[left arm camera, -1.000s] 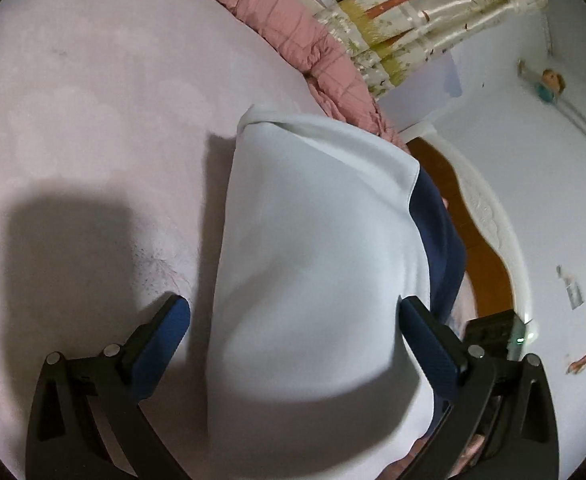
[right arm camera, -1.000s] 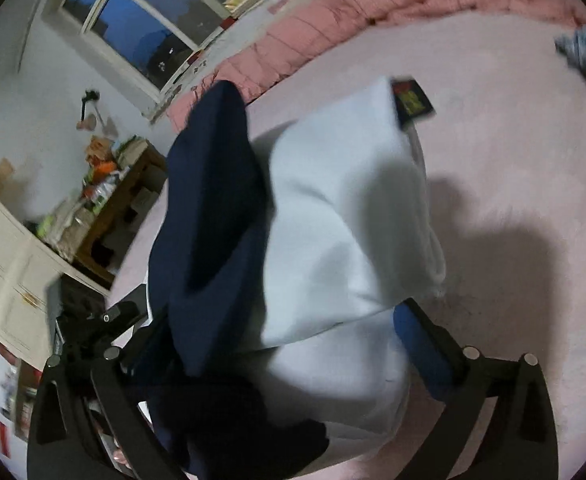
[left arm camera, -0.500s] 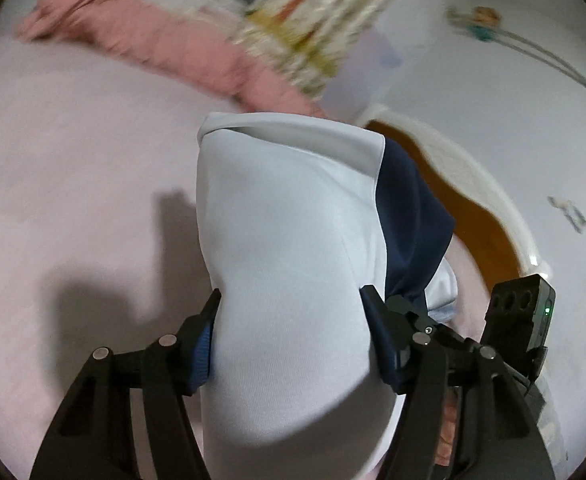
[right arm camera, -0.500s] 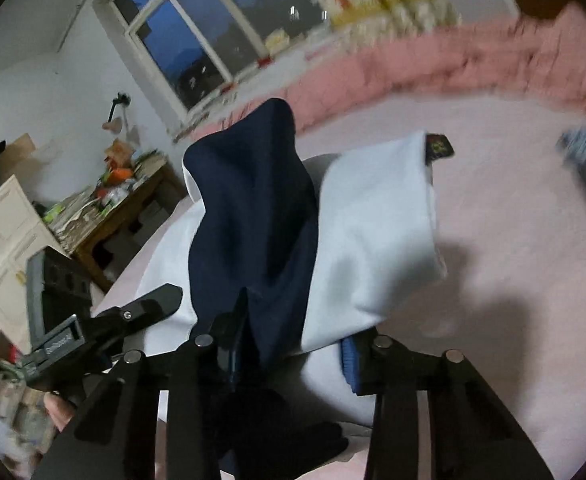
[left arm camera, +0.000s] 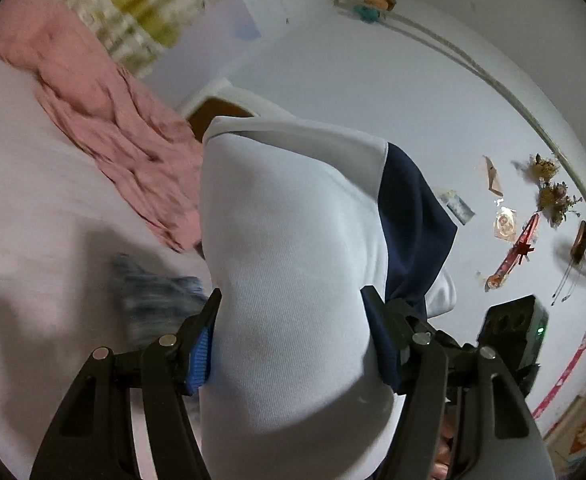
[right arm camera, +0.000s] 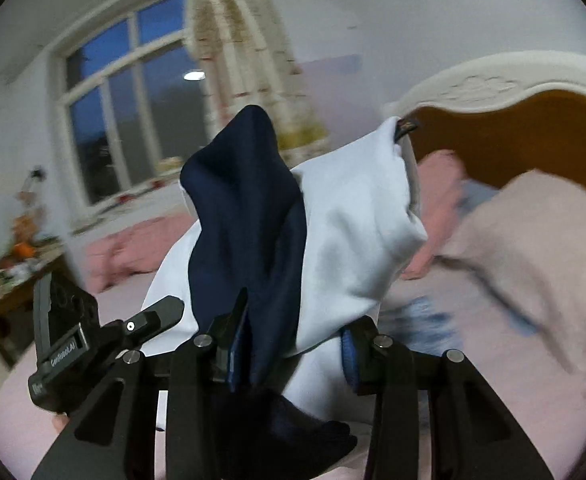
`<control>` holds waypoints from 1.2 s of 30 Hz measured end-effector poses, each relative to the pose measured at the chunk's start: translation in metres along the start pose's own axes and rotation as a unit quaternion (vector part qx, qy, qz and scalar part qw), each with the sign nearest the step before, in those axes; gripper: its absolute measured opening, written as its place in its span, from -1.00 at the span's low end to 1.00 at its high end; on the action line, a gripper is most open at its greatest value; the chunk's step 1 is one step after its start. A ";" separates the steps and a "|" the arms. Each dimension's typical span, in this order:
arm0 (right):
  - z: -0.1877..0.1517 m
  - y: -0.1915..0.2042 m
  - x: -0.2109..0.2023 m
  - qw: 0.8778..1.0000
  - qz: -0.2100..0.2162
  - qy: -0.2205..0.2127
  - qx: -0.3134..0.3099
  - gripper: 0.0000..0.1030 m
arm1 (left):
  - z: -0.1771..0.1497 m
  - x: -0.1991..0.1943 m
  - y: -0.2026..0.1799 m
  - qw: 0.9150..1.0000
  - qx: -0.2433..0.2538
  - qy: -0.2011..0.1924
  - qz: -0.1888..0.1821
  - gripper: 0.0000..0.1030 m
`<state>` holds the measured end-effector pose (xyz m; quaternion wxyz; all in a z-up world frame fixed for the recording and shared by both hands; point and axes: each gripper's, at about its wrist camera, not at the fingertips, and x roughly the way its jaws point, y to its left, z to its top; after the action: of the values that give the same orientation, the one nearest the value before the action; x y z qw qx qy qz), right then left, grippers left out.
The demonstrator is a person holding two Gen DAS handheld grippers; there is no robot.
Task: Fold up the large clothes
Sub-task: 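Lower the jacket onto the plaid shirt and open both tools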
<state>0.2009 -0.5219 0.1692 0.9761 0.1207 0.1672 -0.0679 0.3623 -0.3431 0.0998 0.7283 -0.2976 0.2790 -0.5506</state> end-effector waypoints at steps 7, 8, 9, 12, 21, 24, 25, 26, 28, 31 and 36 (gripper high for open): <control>-0.056 -0.105 0.111 0.986 -0.125 0.105 0.045 -0.18 | -0.061 0.113 0.110 0.989 -0.061 0.082 0.104 0.52; -0.074 -0.117 0.130 0.982 -0.129 0.127 0.053 -0.13 | -0.062 0.111 0.121 0.989 -0.091 0.079 0.084 0.57; -0.088 -0.128 0.132 0.988 -0.102 0.095 0.069 0.03 | -0.059 0.111 0.120 0.989 -0.095 0.082 0.081 0.58; -0.090 -0.133 0.118 0.991 -0.080 0.061 0.091 0.14 | -0.046 0.102 0.081 0.982 0.032 0.077 0.169 0.78; -0.101 -0.109 0.058 0.988 -0.131 -0.019 0.078 0.79 | -0.052 0.034 0.022 0.932 0.180 -0.018 0.314 0.81; -0.106 -0.090 0.031 0.987 -0.141 -0.036 0.063 0.99 | -0.056 0.001 0.005 0.907 0.248 -0.049 0.336 0.86; -0.107 -0.084 0.025 0.988 -0.142 -0.036 0.053 1.00 | -0.057 -0.013 0.001 0.904 0.257 -0.054 0.337 0.94; -0.110 -0.074 0.017 0.988 -0.143 -0.039 0.038 1.00 | -0.056 -0.026 0.000 0.901 0.256 -0.059 0.345 1.00; -0.114 -0.058 0.004 0.988 -0.148 -0.042 0.025 1.00 | -0.064 -0.056 -0.003 0.903 0.253 -0.070 0.339 1.00; -0.123 -0.030 -0.013 0.989 -0.140 -0.050 0.014 1.00 | -0.079 -0.086 -0.012 0.890 0.286 -0.083 0.344 1.00; -0.150 0.006 -0.016 0.989 -0.142 -0.043 -0.014 1.00 | -0.120 -0.116 0.001 0.883 0.283 -0.106 0.359 1.00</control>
<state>0.1407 -0.4756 0.0392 0.9643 0.0794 0.1418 -0.2090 0.2474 -0.2457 0.0284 0.9547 -0.0149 0.1200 -0.2719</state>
